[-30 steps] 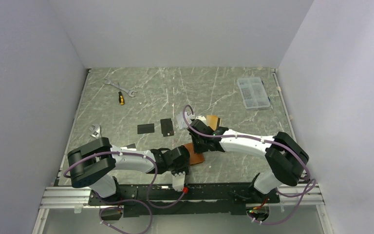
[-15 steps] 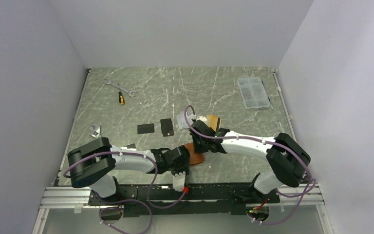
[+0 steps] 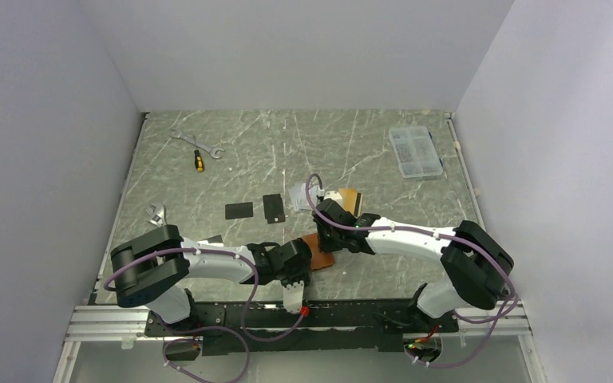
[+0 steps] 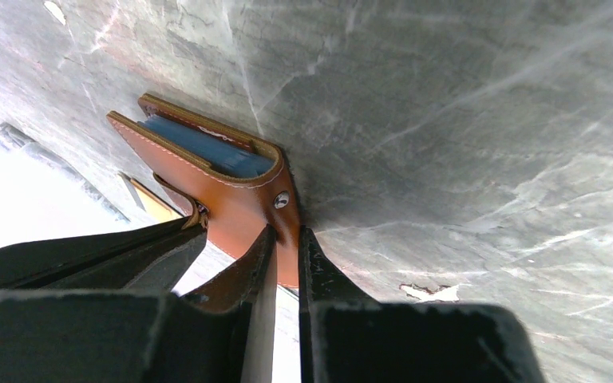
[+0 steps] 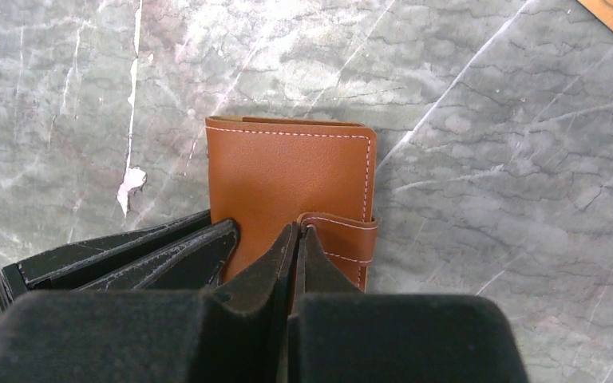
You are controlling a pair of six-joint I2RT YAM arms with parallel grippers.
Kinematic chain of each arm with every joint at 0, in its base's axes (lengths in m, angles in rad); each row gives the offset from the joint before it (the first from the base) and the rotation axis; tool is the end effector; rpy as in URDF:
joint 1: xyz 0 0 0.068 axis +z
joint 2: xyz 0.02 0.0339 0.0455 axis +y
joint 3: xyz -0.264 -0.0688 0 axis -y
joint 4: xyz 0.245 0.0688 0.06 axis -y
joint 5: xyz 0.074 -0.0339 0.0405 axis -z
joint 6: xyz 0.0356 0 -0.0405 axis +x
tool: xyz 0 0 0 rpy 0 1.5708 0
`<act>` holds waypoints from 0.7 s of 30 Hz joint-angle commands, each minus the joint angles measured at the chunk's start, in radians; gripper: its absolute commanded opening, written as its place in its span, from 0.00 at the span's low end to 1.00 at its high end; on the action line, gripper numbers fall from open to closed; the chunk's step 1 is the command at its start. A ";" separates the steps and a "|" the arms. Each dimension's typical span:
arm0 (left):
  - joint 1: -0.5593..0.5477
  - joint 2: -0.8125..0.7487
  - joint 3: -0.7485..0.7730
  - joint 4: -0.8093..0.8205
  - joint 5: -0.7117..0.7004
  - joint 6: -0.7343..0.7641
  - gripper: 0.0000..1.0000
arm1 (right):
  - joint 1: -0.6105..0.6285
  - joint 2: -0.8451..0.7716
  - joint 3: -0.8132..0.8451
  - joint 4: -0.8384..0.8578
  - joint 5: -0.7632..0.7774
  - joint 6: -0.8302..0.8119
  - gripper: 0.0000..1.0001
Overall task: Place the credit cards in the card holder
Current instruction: Close the card holder at the center of the board.
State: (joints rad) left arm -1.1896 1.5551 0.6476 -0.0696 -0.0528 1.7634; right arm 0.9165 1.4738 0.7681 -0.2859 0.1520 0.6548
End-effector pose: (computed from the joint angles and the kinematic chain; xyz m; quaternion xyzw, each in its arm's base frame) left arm 0.1042 -0.2548 0.1306 0.9510 0.0977 0.1070 0.2733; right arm 0.1744 0.2186 0.1716 -0.1032 0.9503 0.1500 0.2528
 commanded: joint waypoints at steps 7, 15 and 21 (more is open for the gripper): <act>-0.020 0.033 -0.011 -0.171 0.056 -0.034 0.08 | 0.029 -0.007 -0.044 -0.108 -0.094 0.001 0.00; -0.022 0.036 -0.005 -0.178 0.056 -0.038 0.08 | 0.028 -0.024 -0.039 -0.145 -0.108 -0.021 0.00; -0.022 0.049 0.009 -0.184 0.056 -0.050 0.08 | 0.027 0.028 -0.048 -0.118 -0.145 -0.023 0.00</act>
State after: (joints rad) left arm -1.2003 1.5555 0.6617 -0.0956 -0.0551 1.7473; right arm 0.9226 1.4567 0.7605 -0.3019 0.1226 0.6418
